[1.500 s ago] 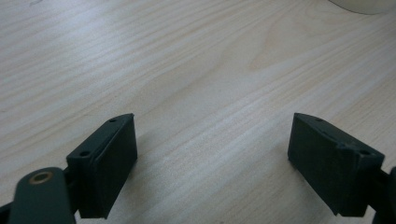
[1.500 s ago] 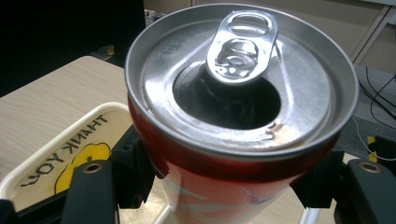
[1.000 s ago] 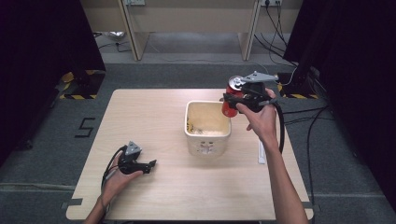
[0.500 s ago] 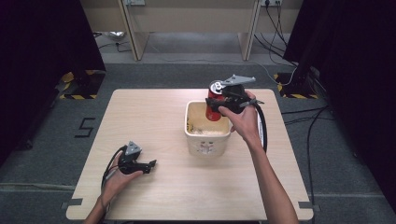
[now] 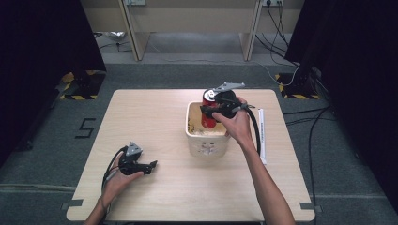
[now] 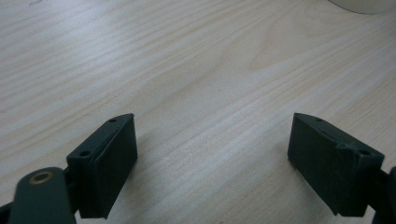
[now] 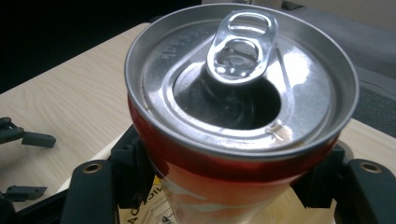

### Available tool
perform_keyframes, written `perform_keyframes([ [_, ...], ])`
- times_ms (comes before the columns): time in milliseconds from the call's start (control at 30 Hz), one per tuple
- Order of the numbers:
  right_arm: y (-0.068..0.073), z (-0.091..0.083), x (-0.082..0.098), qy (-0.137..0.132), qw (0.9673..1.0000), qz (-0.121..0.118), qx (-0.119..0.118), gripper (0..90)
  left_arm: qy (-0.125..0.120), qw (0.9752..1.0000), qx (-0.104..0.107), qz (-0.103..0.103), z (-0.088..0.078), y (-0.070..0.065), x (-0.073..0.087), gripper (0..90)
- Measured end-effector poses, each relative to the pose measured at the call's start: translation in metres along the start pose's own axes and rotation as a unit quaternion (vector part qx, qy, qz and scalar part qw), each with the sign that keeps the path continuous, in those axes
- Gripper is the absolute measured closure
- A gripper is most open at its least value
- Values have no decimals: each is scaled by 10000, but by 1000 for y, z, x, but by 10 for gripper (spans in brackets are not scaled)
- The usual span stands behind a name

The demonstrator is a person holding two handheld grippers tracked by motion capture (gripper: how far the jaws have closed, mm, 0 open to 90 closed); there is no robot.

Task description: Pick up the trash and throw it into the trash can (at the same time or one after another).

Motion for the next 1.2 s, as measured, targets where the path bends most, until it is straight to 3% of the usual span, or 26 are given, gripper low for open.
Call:
perform_keyframes([
  [467,5,27,20,391,9992,-70,-55,334,0,10000,2,1,0,0,0,152],
  [600,6,26,20,395,9990,66,-176,263,-1,10000,0,-1,0,0,0,152],
  [767,3,7,10,153,9992,155,-326,237,-3,10000,5,4,0,0,0,152],
  [1200,-43,-40,11,-76,9991,222,340,265,-4,10000,-1,3,0,0,0,152],
])
Point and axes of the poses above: each handheld gripper's, and its own axes: z roughly forward along the jaws, x roughly out of its underside, y roughly to its left, the point moved 7 cm from there along z, roughly forward along the jaws, and after that the axes turned 12 degrees about z, right-handed, at the moved point
